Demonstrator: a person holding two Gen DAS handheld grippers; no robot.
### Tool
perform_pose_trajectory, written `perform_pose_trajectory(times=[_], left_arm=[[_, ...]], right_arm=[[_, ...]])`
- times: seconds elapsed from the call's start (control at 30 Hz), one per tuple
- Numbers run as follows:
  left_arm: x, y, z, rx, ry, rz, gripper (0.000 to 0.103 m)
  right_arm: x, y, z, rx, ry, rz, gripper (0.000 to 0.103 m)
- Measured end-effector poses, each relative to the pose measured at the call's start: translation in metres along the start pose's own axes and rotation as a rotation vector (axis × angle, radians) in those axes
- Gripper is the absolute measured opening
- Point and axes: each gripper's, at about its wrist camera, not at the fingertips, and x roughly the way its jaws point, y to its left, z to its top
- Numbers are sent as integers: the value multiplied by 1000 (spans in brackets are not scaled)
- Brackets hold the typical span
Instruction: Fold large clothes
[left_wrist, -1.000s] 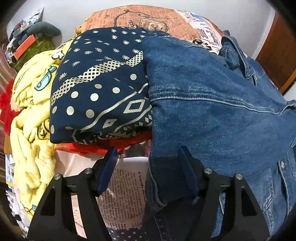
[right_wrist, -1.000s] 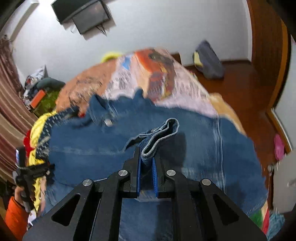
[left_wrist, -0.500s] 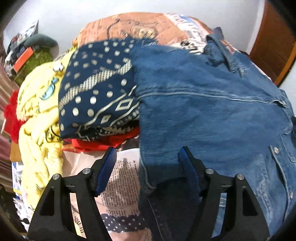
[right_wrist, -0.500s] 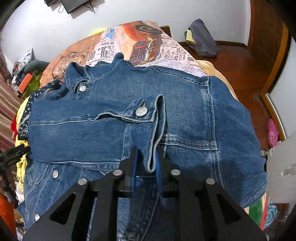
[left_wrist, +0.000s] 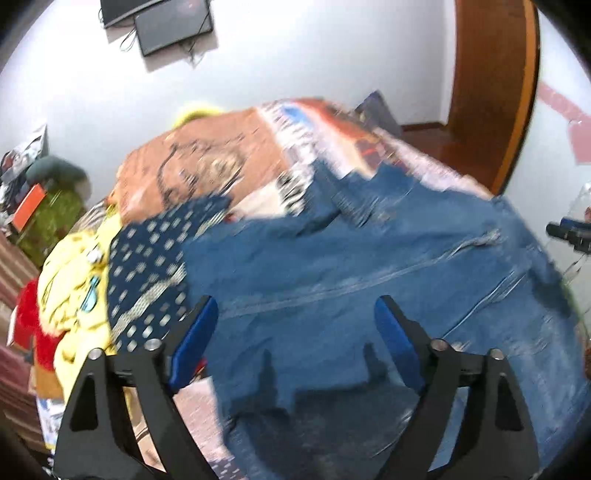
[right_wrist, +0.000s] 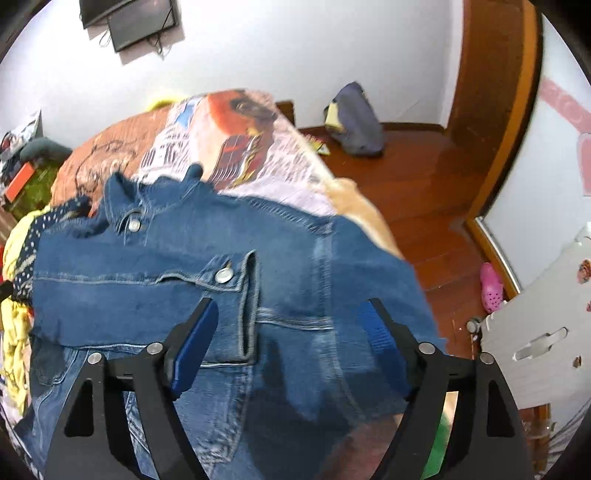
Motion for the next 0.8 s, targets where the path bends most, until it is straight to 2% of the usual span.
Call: perform_pose_trajectory(times=[0.13,0.23,0.37,0.47,0.6,0.73,0.8], left_arm=[[10,-25,20,1,-3,-52,89],[23,-47,25,1,21,-90,89],[43,-73,19,9,70,-140,89],[57,-86,11,23,106,-159,89],[67,-93,3,32,136,-159,89],[74,-84,-2,2,161,-155,89],[77,-77,-2,-24,173,-153,89]], right_arm=[[-13,-22,-4,55,-14,8,80],[-15,-44,-13,119,11,23,81],[1,-83,-37,236,96,52,81],[22,-113,-58,372,179,99,81],[45,-140,-79,521,236,166,81],[63,-147,-82,601,245,227,82],[70,-149,-82,627,235,224,82]])
